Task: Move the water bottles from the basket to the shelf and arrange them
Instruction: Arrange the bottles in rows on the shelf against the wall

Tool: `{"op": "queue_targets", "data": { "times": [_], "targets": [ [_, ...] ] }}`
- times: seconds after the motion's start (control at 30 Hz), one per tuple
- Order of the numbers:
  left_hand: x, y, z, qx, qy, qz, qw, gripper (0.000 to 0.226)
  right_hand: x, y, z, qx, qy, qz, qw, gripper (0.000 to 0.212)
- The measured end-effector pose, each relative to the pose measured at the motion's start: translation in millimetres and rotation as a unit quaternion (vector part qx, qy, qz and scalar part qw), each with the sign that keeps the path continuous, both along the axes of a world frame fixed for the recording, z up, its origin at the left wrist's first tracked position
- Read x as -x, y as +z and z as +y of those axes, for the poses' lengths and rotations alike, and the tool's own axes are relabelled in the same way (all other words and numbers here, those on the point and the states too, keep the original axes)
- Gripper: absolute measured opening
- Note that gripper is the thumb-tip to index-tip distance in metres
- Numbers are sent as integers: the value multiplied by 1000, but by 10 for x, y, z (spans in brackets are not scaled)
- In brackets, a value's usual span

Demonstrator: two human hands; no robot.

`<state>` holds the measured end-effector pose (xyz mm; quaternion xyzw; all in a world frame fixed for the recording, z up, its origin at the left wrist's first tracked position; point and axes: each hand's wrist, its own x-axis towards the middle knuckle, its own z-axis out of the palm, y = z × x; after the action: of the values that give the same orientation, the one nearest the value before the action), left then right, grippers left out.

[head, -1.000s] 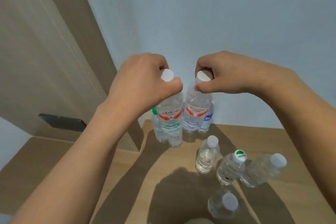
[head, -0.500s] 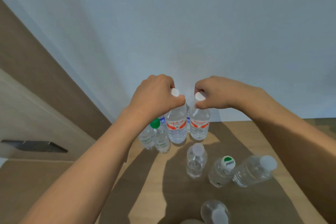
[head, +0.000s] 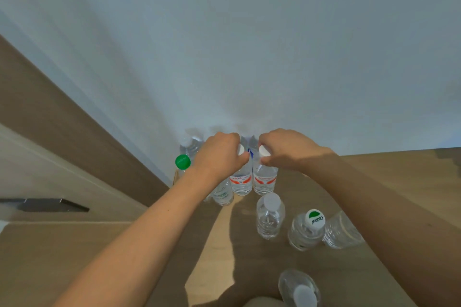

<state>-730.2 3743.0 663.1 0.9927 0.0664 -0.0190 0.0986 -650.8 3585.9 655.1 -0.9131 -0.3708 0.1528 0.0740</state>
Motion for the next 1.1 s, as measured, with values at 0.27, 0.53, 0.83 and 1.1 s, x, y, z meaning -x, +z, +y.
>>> {"op": "queue_targets", "data": {
  "times": [0.27,0.53,0.83,1.1],
  "targets": [
    [51,-232,-13,-15,-9,4,1000,32,61,-152,32,17,-14,-7,1000,34],
    [11,-239,-63,-27,9,20,999,28,92,-221,24,-20,-49,10,999,38],
    [531,130,-146,-22,30,-10,999,27,379,64,-496,-53,-82,50,994,51],
    [1552,193,-651,177,-89,123,972,24,841,237,-781,-31,-39,59,997,46]
  ]
}}
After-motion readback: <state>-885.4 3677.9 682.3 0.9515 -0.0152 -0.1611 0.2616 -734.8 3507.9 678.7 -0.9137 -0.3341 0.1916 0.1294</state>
